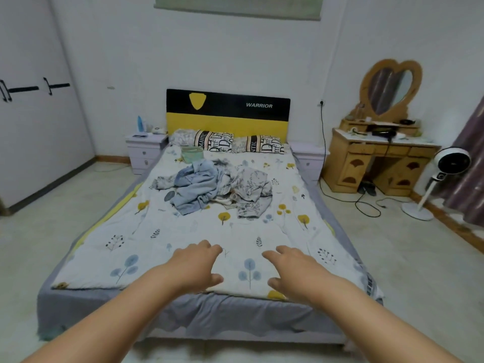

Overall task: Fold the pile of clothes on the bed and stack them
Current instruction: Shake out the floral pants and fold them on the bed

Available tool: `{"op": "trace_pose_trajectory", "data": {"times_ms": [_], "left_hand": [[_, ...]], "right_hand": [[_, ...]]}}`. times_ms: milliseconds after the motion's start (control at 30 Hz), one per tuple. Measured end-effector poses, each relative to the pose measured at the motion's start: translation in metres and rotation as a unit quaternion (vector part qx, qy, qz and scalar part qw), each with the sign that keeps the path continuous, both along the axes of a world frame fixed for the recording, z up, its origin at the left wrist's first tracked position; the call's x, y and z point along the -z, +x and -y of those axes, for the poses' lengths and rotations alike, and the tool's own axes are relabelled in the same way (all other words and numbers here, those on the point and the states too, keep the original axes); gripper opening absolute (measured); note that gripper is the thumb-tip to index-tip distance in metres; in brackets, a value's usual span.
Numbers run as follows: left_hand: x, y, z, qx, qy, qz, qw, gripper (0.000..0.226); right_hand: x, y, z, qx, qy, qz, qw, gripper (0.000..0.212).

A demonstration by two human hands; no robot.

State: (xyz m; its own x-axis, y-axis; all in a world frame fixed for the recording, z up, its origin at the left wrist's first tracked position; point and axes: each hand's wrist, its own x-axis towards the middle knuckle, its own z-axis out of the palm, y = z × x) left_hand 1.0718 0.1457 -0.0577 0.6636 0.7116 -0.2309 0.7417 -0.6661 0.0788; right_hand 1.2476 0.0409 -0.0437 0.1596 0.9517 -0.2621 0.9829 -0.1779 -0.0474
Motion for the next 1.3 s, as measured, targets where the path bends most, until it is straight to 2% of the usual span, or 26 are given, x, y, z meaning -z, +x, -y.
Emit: {"op": "trace_pose_trajectory", "data": {"times_ms": [333, 733, 1033, 1300], "left_hand": [[0.001, 0.031, -0.07, -0.042, 0.015, 0.028, 0.999, 0.07], [0.004, 0.096, -0.158, -0.084, -0.006, 0.052, 0.995, 0.068], [0.016, 0.079, -0.233, -0.126, -0.034, 0.034, 0.991, 0.063], [0.022, 0.061, -0.343, -0.101, -0.047, 0.033, 0.993, 0.061]], "right_hand": [[0.0, 0.042, -0.087, -0.04, 0.031, -0.008, 0.999, 0.052], [0.012, 0.12, -0.205, -0.085, 0.043, -0.019, 0.995, 0.053], [0.032, 0.109, -0.289, -0.128, 0.017, -0.047, 0.991, 0.05], [0.034, 0.087, -0.393, -0.098, 0.003, -0.024, 0.995, 0.047]]}}
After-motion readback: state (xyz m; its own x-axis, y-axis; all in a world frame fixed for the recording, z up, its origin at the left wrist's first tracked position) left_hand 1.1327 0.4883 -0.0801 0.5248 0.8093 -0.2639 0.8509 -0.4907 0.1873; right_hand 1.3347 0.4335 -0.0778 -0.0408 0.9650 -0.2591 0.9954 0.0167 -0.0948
